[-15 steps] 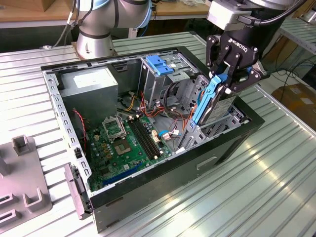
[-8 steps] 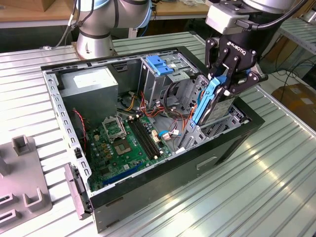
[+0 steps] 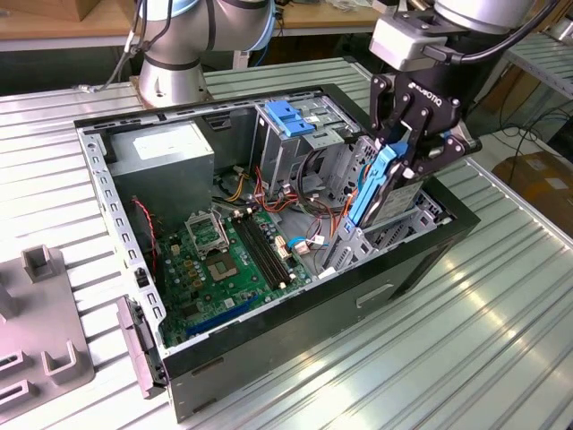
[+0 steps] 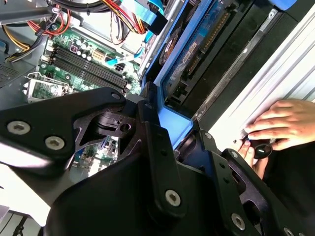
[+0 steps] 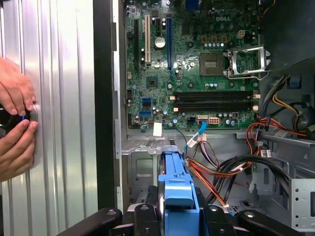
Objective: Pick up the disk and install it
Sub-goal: 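Insert the disk into the insertion slot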
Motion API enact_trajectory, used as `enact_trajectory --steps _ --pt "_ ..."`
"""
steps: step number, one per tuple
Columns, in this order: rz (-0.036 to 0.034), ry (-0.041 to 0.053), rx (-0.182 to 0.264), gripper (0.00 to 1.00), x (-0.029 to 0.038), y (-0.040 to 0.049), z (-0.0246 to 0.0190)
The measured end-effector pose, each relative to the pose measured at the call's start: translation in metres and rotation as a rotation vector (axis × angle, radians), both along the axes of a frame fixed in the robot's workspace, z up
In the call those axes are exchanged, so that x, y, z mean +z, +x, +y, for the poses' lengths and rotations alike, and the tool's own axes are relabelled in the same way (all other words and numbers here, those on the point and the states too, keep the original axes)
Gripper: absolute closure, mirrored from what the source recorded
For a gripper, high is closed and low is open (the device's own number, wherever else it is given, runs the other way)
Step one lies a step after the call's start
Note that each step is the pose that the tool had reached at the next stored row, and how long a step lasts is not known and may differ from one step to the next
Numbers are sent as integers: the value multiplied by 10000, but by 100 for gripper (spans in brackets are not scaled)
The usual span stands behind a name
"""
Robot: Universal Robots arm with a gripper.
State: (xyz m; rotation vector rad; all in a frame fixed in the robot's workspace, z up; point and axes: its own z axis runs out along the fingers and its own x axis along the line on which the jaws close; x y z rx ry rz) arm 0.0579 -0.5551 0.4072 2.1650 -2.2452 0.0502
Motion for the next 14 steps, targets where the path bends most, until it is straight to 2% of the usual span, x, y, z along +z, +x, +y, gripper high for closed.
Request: enact_trajectory --steps 14 --pt "-6 -1 0 63 -96 0 0"
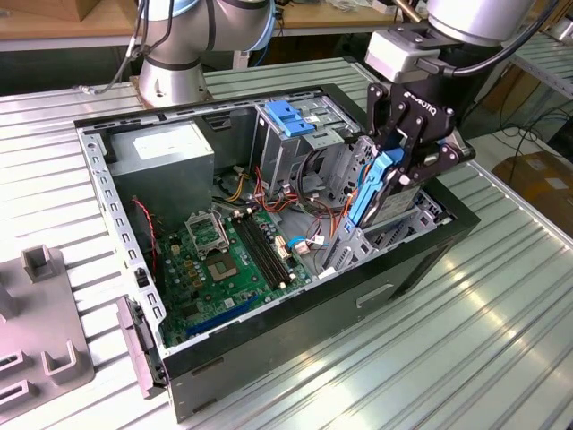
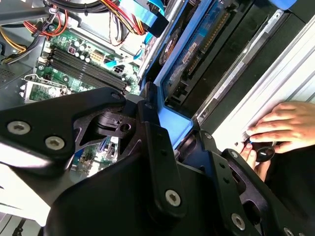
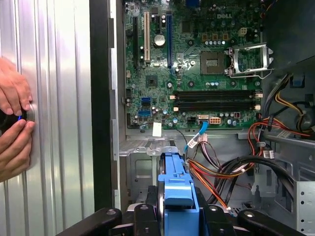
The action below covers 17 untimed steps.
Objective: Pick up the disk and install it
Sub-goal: 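Insert the disk into the insertion slot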
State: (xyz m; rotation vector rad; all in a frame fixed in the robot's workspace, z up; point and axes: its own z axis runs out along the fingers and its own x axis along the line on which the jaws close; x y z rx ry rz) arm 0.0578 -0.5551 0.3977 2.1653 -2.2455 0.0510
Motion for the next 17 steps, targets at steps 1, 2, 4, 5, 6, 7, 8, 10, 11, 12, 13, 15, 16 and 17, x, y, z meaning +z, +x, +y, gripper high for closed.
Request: enact_trajectory --steps 1,2,4,5,6,7,8,10,11,12,13,15,16,17 --pt "0 0 0 63 -7 0 0" --pt "-1 0 1 63 -15 0 0" --pt "-2 0 0 63 -30 0 0" --pt "-3 0 0 63 -36 0 0" --pt "-2 1 1 63 -42 0 0" --pt "-3 1 0 63 -49 0 0" --pt "-3 0 0 63 -54 0 0" --pt "-5 0 0 63 -64 0 0" --pt "-4 0 1 63 -69 0 -1" --pt "-6 1 0 63 -80 0 -1" --pt "-6 1 0 63 -88 0 0" --pt "-8 0 0 63 -105 0 -1" --pt "-8 0 0 63 -109 0 -1" --pt "-9 0 0 63 -120 0 -1"
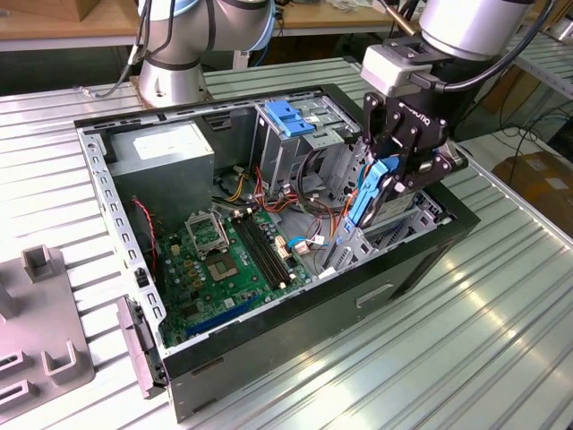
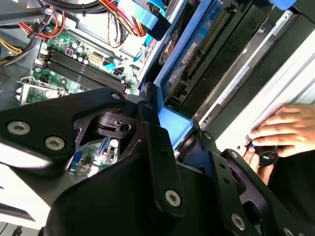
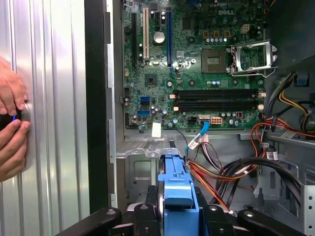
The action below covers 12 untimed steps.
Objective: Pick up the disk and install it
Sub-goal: 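Insert the disk into the insertion slot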
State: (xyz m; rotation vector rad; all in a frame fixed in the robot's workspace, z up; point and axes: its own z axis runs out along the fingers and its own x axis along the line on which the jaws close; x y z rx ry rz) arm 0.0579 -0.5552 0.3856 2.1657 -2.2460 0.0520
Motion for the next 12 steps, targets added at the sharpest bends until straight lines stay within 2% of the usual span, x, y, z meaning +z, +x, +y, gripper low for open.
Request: enact_trajectory --steps 12 --pt "-10 0 0 63 -127 0 -2"
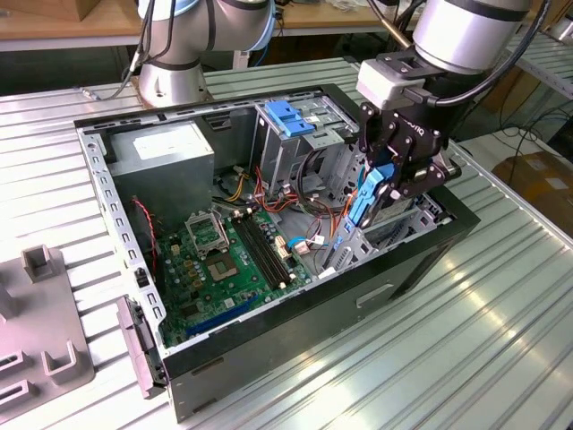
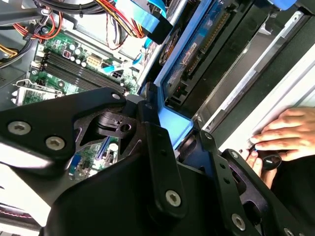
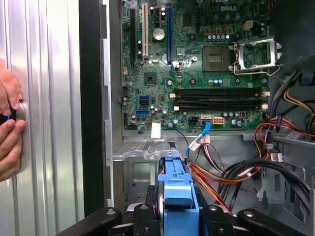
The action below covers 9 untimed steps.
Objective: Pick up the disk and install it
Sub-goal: 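Insert the disk into the insertion slot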
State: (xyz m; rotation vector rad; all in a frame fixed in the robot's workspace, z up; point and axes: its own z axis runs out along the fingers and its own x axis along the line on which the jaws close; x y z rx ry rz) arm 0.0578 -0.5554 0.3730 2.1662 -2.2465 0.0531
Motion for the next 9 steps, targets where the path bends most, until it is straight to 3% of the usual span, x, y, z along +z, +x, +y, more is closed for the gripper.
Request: enact_trajectory --steps 9 --pt "-4 -1 0 63 -108 0 -1"
